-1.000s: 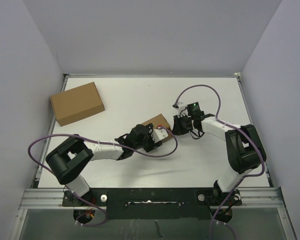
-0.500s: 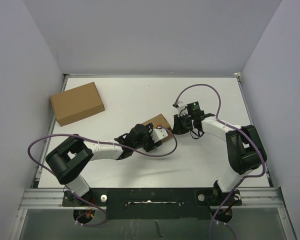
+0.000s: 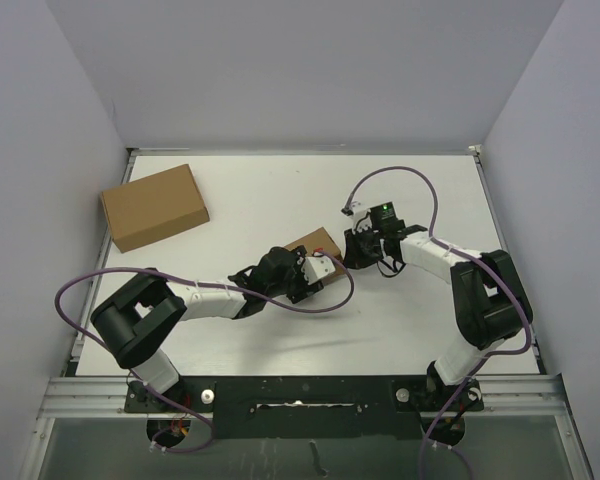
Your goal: Fold the paper box
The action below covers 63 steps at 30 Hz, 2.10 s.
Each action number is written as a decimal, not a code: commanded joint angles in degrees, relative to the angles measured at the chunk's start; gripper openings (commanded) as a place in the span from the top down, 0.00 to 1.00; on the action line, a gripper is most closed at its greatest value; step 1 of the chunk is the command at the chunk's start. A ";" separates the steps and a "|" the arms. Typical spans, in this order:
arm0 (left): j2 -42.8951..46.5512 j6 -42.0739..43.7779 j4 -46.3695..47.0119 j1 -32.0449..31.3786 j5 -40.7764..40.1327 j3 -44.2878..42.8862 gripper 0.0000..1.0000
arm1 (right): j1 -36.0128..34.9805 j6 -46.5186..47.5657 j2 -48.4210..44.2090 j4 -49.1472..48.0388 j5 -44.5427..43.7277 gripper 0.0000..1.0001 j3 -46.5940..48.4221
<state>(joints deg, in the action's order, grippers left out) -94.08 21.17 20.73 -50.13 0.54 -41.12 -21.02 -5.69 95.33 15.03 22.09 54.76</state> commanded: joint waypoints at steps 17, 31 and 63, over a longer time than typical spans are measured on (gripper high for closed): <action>-2.07 -3.07 -8.12 0.35 5.68 0.52 0.41 | -0.35 2.33 -2.07 -0.09 1.43 1.00 5.96; -2.05 -3.75 -8.83 0.41 5.49 -0.12 0.41 | 2.05 6.79 0.74 8.09 11.47 0.96 12.96; -3.17 -4.39 -8.37 1.51 8.41 0.31 0.42 | 5.11 107.76 -5.11 -2.27 31.91 0.02 -7.78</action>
<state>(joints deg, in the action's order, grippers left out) -94.11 19.88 19.70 -48.66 4.58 -42.06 -14.72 98.83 89.17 21.17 55.81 47.79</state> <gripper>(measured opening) 0.587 0.980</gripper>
